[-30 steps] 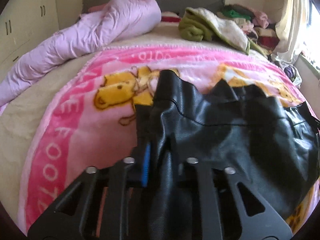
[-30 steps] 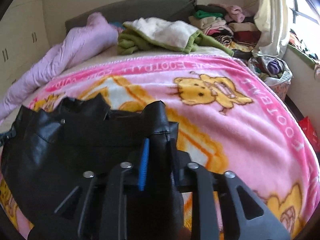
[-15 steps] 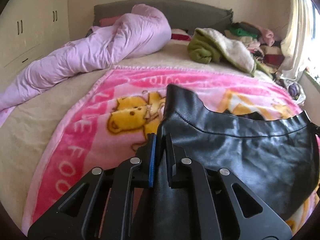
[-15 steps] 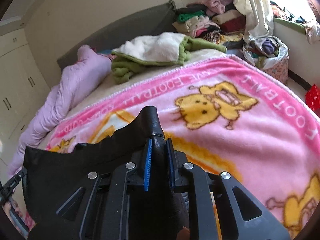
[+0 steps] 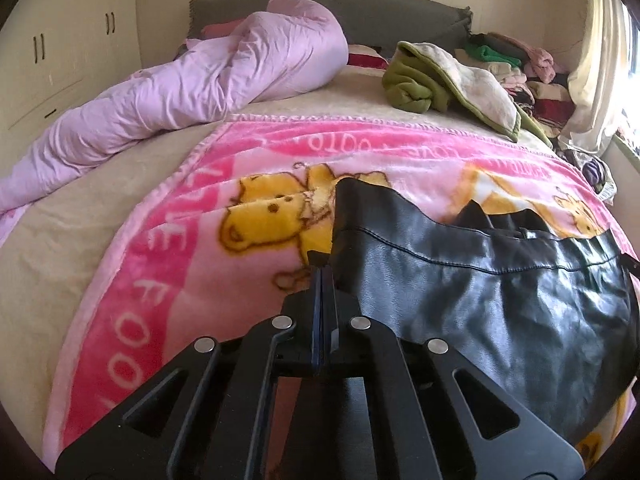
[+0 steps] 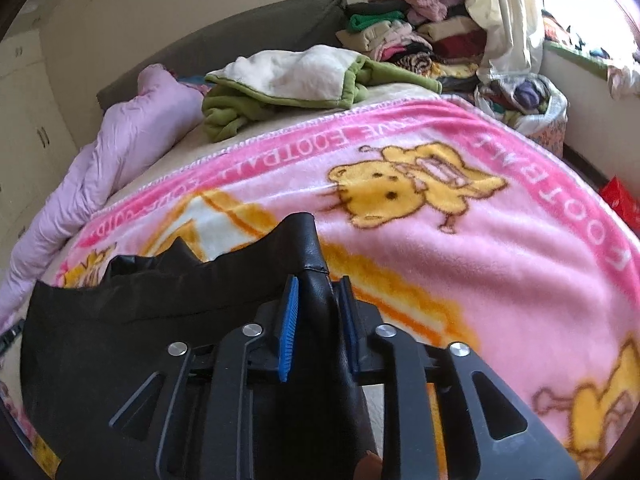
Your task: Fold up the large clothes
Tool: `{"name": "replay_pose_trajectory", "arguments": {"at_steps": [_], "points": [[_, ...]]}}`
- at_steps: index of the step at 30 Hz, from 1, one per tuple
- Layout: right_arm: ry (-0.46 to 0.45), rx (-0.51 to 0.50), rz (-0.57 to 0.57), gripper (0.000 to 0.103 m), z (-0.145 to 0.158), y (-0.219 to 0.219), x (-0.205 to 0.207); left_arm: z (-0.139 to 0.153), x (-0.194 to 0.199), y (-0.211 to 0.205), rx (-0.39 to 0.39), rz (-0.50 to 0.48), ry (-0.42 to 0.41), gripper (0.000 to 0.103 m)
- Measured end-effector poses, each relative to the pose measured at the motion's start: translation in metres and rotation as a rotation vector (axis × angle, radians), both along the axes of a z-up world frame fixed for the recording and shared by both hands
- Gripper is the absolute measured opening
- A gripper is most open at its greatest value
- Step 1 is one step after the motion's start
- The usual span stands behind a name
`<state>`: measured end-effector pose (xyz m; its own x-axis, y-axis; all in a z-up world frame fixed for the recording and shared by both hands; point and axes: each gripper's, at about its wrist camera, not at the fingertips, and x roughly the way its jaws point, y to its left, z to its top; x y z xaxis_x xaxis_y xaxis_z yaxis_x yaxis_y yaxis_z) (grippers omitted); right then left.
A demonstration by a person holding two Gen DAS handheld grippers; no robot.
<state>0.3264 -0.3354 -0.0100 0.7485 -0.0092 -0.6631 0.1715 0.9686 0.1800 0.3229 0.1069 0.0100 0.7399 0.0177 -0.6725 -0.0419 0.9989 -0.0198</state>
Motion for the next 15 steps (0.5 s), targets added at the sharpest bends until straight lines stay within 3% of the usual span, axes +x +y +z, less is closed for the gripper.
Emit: {"name": "replay_pose_trajectory", "arguments": {"at_steps": [2,3,5,7,11,15], "points": [[-0.005,-0.009,0.013,0.043,0.001,-0.001,-0.008,0.003,-0.003,0.0,-0.001,-0.001,-0.005,0.004],[-0.004,0.001,0.014,0.051,0.001,-0.003,-0.014,0.004,-0.004,-0.001,-0.002,0.0,-0.006,0.008],[-0.009,0.03,0.02,0.058,0.002,-0.008,-0.026,0.007,-0.008,-0.001,-0.012,-0.004,-0.012,0.025],[-0.014,0.051,0.025,0.061,0.004,-0.01,-0.036,0.011,-0.014,-0.001,-0.018,-0.006,-0.019,0.032],[-0.017,0.093,0.047,0.072,0.008,-0.015,-0.062,0.017,-0.026,0.001,-0.043,-0.014,-0.03,0.058],[-0.021,0.098,0.069,0.079,0.014,-0.014,-0.084,0.022,-0.037,0.005,-0.077,-0.013,-0.039,0.075]]}}
